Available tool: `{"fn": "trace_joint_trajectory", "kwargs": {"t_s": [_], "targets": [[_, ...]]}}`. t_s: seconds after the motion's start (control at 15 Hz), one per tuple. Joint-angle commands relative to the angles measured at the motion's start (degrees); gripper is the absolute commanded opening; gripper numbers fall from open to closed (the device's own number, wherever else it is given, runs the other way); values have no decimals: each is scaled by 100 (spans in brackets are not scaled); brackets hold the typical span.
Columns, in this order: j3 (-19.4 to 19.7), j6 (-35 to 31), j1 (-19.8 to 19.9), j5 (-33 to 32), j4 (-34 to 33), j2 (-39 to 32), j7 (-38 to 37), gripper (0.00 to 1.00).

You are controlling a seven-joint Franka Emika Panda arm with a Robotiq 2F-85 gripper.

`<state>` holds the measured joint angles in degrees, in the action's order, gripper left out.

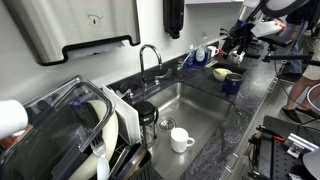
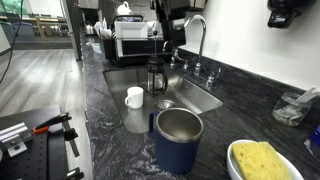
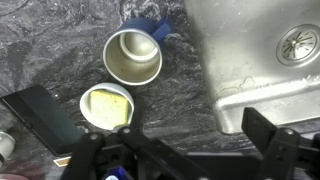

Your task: Take the kitchen sponge out of the white bowl and use it to scrub the counter

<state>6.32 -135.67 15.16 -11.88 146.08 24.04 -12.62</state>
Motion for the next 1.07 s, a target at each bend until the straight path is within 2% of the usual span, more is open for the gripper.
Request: {"fn": "trace_joint_trajectory", "kwargs": {"t_s": [0.0,0.27,0.4,0.47,0.53,1.0], "targets": [[-196,6,320,-534,-1049,-1230,-845,100],[-64,401,312,-1524,-1905,-2017,-1825,100],[99,547,205,-1772,-2183,-2312,-2032,100],[152,731,147,-1826,-2238,-2346,-2127,100],[214,412,79,-1652,-1916,-2091,-1956,100],[305,554,51,-1677,-2183,-2371,-1938,100]]}}
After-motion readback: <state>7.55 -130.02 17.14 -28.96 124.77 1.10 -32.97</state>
